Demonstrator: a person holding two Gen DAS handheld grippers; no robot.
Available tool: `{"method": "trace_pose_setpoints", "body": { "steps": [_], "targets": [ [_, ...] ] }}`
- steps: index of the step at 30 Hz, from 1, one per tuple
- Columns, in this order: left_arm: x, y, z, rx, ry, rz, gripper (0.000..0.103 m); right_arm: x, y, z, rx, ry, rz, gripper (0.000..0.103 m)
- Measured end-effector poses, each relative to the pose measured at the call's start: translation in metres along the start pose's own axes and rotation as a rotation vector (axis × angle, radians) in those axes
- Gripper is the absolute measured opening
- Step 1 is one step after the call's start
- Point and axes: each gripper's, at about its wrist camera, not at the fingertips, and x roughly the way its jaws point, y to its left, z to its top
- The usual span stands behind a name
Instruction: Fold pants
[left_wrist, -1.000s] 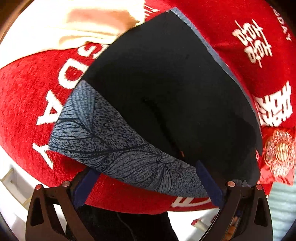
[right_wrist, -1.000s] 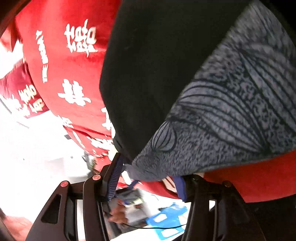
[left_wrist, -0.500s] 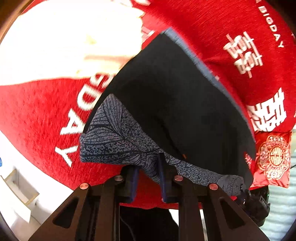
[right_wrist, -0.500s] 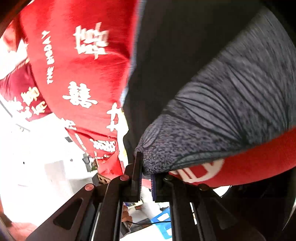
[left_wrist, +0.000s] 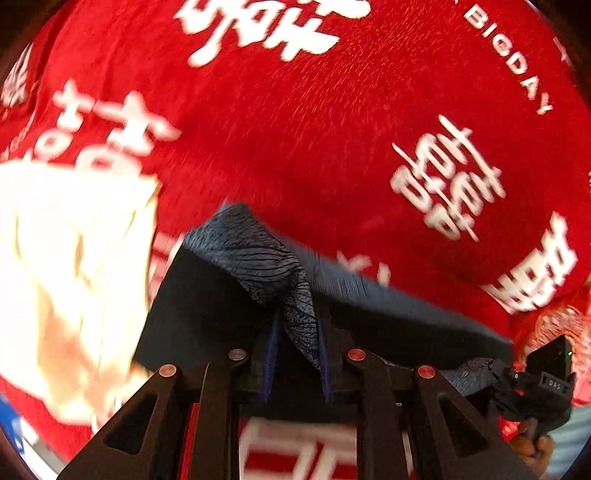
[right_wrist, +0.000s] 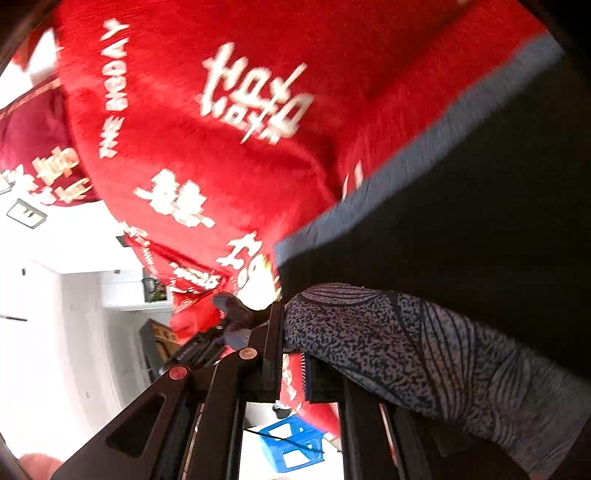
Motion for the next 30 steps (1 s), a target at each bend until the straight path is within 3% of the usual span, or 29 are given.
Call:
{"method": "trace_pose_setpoints", "body": {
  "steps": [4,7,9,11,12,13,16,17,18,19,23,24,27,30],
  "targets": [
    [0.051,-0.012,0.030,0.036,-0.013,0.091,0.023,0.038,-0.026,0.062,0.023,0.032,-0.109,0.012],
    [0.080,-0.020,0.041,0.080,0.006,0.207,0.041,0.065,-0.052,0.087,0.074,0.078,-0.226,0.012],
    [0.078,-0.019,0.044,0.080,-0.004,0.237,0.047,0.072,-0.061,0.090,0.105,0.105,-0.242,0.018],
    [0.066,-0.016,0.042,0.085,-0.008,0.238,0.047,0.070,-0.053,0.089,0.092,0.113,-0.228,0.043],
    [0.058,-0.015,0.038,0.105,-0.001,0.258,0.047,0.067,-0.044,0.087,0.065,0.107,-0.234,0.064],
    [0.056,-0.015,0.033,0.125,0.006,0.273,0.048,0.061,-0.032,0.083,0.022,0.095,-0.247,0.068],
    [0.058,-0.023,0.013,0.225,0.060,0.303,0.048,0.050,0.016,0.064,-0.179,0.078,-0.322,0.066],
    [0.064,-0.027,0.008,0.249,0.084,0.304,0.048,0.052,0.027,0.058,-0.237,0.089,-0.352,0.060],
    [0.075,-0.031,0.005,0.262,0.108,0.316,0.048,0.059,0.035,0.053,-0.292,0.111,-0.387,0.047],
    [0.089,-0.034,0.005,0.258,0.125,0.328,0.048,0.072,0.040,0.048,-0.346,0.147,-0.435,0.042],
    [0.130,-0.041,0.021,0.203,0.109,0.353,0.048,0.128,0.028,0.053,-0.506,0.240,-0.632,0.039],
    [0.138,-0.042,0.026,0.200,0.109,0.363,0.048,0.138,0.024,0.055,-0.550,0.239,-0.683,0.030],
    [0.157,-0.051,0.037,0.225,0.094,0.405,0.052,0.145,0.023,0.068,-0.584,0.188,-0.684,0.028],
    [0.154,-0.059,0.040,0.225,0.111,0.419,0.052,0.138,0.018,0.084,-0.460,0.180,-0.632,0.030]
  ]
}}
